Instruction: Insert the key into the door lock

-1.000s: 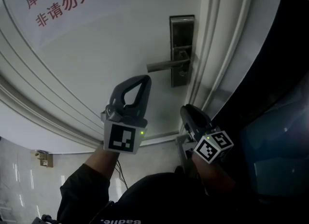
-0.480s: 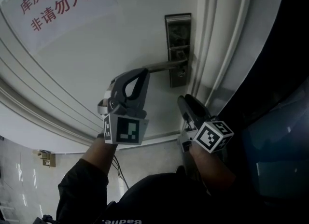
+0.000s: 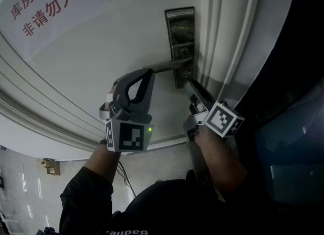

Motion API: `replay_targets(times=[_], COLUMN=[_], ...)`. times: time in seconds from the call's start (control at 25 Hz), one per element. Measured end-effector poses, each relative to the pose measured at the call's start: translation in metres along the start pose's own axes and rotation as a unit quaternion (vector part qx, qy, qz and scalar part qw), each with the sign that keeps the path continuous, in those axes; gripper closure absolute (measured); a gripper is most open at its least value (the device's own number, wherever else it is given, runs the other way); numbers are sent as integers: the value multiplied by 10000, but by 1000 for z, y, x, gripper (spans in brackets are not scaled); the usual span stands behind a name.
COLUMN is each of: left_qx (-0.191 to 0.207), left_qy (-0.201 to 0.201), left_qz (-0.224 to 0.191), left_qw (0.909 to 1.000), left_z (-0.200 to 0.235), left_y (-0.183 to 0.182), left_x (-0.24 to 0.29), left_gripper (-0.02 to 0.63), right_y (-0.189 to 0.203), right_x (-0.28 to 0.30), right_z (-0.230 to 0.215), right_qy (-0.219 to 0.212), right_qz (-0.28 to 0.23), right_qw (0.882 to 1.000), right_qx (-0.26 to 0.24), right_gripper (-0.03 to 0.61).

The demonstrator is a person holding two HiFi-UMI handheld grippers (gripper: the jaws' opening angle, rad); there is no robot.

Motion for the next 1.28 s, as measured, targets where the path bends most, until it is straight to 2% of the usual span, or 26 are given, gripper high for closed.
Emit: replay_targets(times=[0.44, 0.68, 0.88, 1.04, 1.28], left_qx=[-68, -84, -106, -146, -195], left_qy=[36, 58, 79, 83, 86], left_qz=[-82, -107, -122, -137, -153], left_qw=[9999, 9999, 9998, 9998, 9997], left_z=[2, 1, 1, 1, 2], left_y=[0, 0, -1, -1, -1], left_x=[3, 3, 2, 1, 1], left_gripper=[603, 603, 603, 603, 603], right_y=[-8, -4, -5, -7, -3], right_x=[21, 16, 15, 19, 12], right_z=[2, -6, -4, 3, -1], right_qy=[-154, 292, 315, 65, 296], right_qz=[-145, -230, -256, -316, -368], right_qw=[9965, 9879, 9837, 9843, 9740], right_qx=[812, 1508, 1753, 1733, 2215], right_gripper=[494, 539, 552, 560, 568])
Point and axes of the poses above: the fingertips, and each gripper's own axes: x forward along the fingers, z to its left, y out of its underside, the point moved 5 cm from there along -x, backward along the fingers, and after that the axes turned 11 degrees about x, right-handed, at the moved point
